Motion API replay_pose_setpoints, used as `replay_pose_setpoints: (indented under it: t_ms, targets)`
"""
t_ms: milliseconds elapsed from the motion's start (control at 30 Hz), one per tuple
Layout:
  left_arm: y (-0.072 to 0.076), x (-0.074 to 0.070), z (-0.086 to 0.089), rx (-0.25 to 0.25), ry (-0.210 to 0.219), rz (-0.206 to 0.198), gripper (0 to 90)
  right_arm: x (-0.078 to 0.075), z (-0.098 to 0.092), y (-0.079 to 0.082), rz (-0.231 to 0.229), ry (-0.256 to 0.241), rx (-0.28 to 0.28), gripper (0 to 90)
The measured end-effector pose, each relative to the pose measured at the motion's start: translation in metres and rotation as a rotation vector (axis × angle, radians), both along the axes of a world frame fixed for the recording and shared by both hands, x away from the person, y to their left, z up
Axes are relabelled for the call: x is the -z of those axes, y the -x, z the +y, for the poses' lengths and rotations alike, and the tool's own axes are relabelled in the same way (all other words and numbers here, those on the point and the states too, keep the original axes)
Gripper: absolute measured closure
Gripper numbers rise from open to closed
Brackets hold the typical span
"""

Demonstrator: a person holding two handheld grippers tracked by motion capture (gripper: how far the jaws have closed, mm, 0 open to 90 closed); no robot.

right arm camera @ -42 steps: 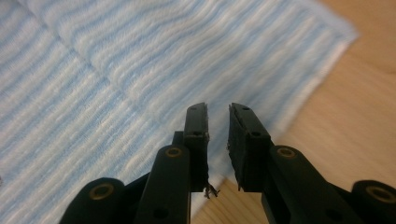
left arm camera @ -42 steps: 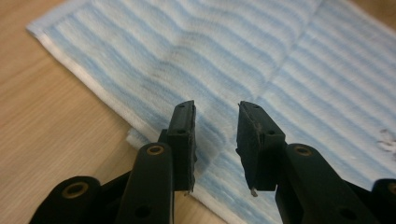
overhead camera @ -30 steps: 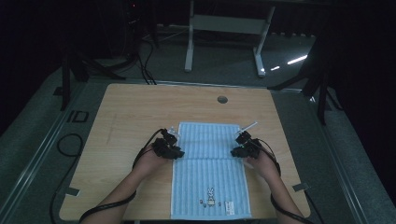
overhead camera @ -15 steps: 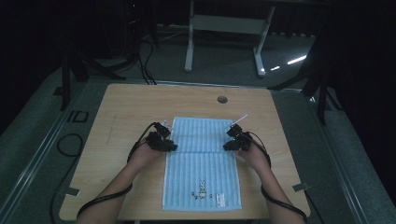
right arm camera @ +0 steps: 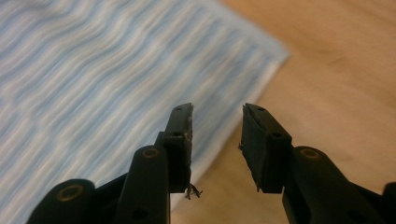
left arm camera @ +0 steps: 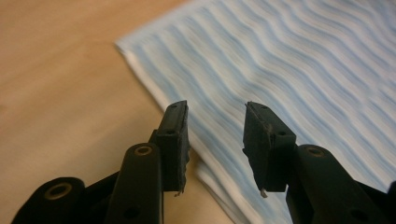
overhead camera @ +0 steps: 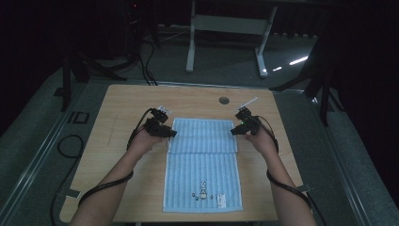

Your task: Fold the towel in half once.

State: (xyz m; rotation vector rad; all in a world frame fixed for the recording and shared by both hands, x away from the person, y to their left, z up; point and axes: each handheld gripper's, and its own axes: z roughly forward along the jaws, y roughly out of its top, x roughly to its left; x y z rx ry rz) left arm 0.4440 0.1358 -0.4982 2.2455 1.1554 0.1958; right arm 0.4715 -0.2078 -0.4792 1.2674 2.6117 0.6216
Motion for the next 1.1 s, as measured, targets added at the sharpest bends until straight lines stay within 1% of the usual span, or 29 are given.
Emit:
replay_pose_setpoints:
  t_ms: [33,67,100,133,200,233,300,333,367,433,500,533,567,600,633,667,700,733,800,833,867,900,933,967,1000,1033,1067,1100]
  targets:
    - [-0.006,0.001,0.000,-0.013,-0.002,0.003,57.6,0.000,-0.001,-0.006,0.004,0.001,0.011,62.2]
    - [-0.011,0.002,-0.001,-0.022,-0.014,0.004,57.5,0.000,-0.002,-0.012,0.006,0.003,0.026,61.4]
    - [-0.016,0.003,-0.001,-0.038,-0.016,0.006,57.4,0.001,-0.002,-0.017,0.014,0.005,0.044,60.7]
    - [-0.021,0.005,-0.001,-0.051,-0.009,0.012,55.1,0.003,-0.003,-0.023,0.023,0.004,0.054,59.3]
    - [-0.031,0.010,-0.001,-0.069,-0.037,0.014,53.3,0.007,-0.002,-0.033,0.036,0.016,0.080,58.0]
    - [-0.036,0.012,0.000,-0.080,-0.041,0.025,53.2,0.010,-0.002,-0.037,0.041,0.025,0.087,57.3]
    - [-0.044,0.016,0.002,-0.101,-0.028,0.038,51.8,0.016,0.000,-0.044,0.048,0.030,0.097,56.4]
    - [-0.048,0.018,0.001,-0.106,-0.034,0.042,51.8,0.019,0.001,-0.048,0.054,0.039,0.101,56.0]
    - [-0.051,0.021,0.001,-0.111,-0.039,0.048,51.7,0.022,0.002,-0.051,0.049,0.053,0.106,55.1]
    - [-0.055,0.025,0.000,-0.133,-0.043,0.055,51.7,0.027,0.006,-0.055,0.036,0.070,0.102,53.7]
    - [-0.058,0.028,0.000,-0.146,-0.017,0.059,51.8,0.031,0.012,-0.055,0.014,0.115,0.093,52.4]
    - [-0.059,0.030,-0.001,-0.146,-0.006,0.060,51.8,0.033,0.014,-0.054,0.005,0.112,0.080,51.9]
    - [-0.060,0.032,-0.002,-0.140,0.000,0.061,51.7,0.035,0.016,-0.054,0.010,0.098,0.070,50.6]
    - [-0.061,0.034,-0.004,-0.135,-0.003,0.066,51.7,0.037,0.017,-0.054,0.012,0.097,0.064,50.3]
    - [-0.062,0.037,-0.007,-0.128,-0.014,0.071,51.7,0.038,0.018,-0.055,0.016,0.102,0.066,50.3]
    - [-0.062,0.038,-0.009,-0.127,-0.007,0.054,51.1,0.040,0.019,-0.057,0.025,0.099,0.072,50.3]
    - [-0.063,0.038,-0.010,-0.126,0.001,0.058,51.0,0.041,0.020,-0.058,0.035,0.094,0.072,50.4]
    - [-0.063,0.038,-0.012,-0.127,0.011,0.060,51.1,0.043,0.021,-0.059,0.045,0.088,0.075,51.3]
    - [-0.064,0.038,-0.017,-0.115,-0.001,0.060,51.8,0.045,0.021,-0.061,0.054,0.069,0.083,54.0]
    - [-0.065,0.037,-0.020,-0.112,-0.005,0.061,53.4,0.044,0.021,-0.061,0.057,0.065,0.087,57.6]
    - [-0.065,0.037,-0.022,-0.105,-0.006,0.060,56.9,0.044,0.021,-0.062,0.059,0.069,0.083,61.5]
    - [-0.064,0.038,-0.026,-0.095,-0.014,0.049,61.3,0.043,0.022,-0.061,0.060,0.071,0.079,67.3]
    - [-0.063,0.038,-0.028,-0.084,-0.016,0.047,67.4,0.043,0.022,-0.061,0.059,0.072,0.076,72.3]
    - [-0.062,0.039,-0.031,-0.074,-0.003,0.053,75.2,0.043,0.023,-0.060,0.062,0.071,0.071,79.8]
    - [-0.061,0.039,-0.032,-0.069,-0.005,0.050,82.3,0.043,0.024,-0.059,0.070,0.066,0.062,84.5]
    - [-0.061,0.039,-0.034,-0.063,-0.007,0.049,85.0,0.043,0.025,-0.059,0.067,0.073,0.057,85.9]
    - [-0.060,0.038,-0.034,-0.062,-0.008,0.049,85.7,0.042,0.026,-0.058,0.058,0.082,0.060,86.4]
    - [-0.060,0.036,-0.033,-0.070,0.006,0.046,86.3,0.040,0.026,-0.057,0.052,0.078,0.062,86.7]
